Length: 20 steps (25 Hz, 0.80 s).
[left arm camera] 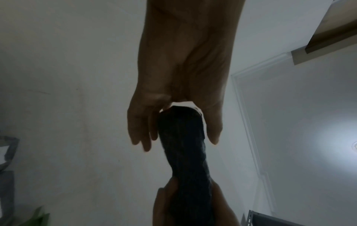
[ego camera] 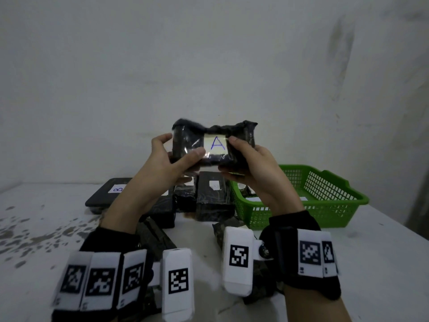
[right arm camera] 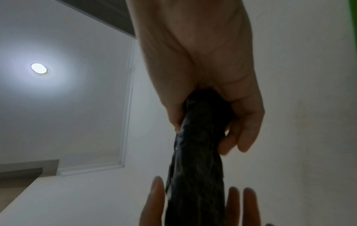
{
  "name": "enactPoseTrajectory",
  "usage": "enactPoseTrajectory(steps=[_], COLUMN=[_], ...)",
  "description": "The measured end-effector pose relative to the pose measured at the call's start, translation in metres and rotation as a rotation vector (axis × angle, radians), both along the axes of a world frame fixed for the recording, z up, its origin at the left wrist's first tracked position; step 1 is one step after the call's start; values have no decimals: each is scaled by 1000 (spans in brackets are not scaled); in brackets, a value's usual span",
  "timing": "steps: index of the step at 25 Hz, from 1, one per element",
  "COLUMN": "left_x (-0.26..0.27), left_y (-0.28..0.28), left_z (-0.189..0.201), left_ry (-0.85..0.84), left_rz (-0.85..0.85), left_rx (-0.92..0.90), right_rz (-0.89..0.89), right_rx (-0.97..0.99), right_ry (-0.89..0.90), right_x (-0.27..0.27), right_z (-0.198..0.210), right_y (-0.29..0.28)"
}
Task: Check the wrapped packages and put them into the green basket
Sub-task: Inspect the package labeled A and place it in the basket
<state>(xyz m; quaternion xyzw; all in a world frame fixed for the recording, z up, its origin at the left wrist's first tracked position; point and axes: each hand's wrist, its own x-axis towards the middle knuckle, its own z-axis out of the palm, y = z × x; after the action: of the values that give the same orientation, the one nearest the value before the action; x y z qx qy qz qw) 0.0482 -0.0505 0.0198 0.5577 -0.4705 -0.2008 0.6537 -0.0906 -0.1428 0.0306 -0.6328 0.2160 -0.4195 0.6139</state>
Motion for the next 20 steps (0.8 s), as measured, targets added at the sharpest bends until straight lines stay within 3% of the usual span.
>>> enactPoseTrajectory(steps=[4,8,16,20], left_x=[-4,-1,4,6], left_y=[4,2,-1,-4], left_z=[2,3,-2,-2], left_ry=[-30,68,24,25], left_rz=[-66,-80,-37,64], left_rx=[-57,2,24,87], right_rz=[-18,-26,-58,-99], right_rx=[-22,-48,-97,-151], right_ry=[91,121,140,244], right_x=[2,-1,-6,-1], right_z=[0,-1,-3,-5], right_y=[1,-1,-4,-6])
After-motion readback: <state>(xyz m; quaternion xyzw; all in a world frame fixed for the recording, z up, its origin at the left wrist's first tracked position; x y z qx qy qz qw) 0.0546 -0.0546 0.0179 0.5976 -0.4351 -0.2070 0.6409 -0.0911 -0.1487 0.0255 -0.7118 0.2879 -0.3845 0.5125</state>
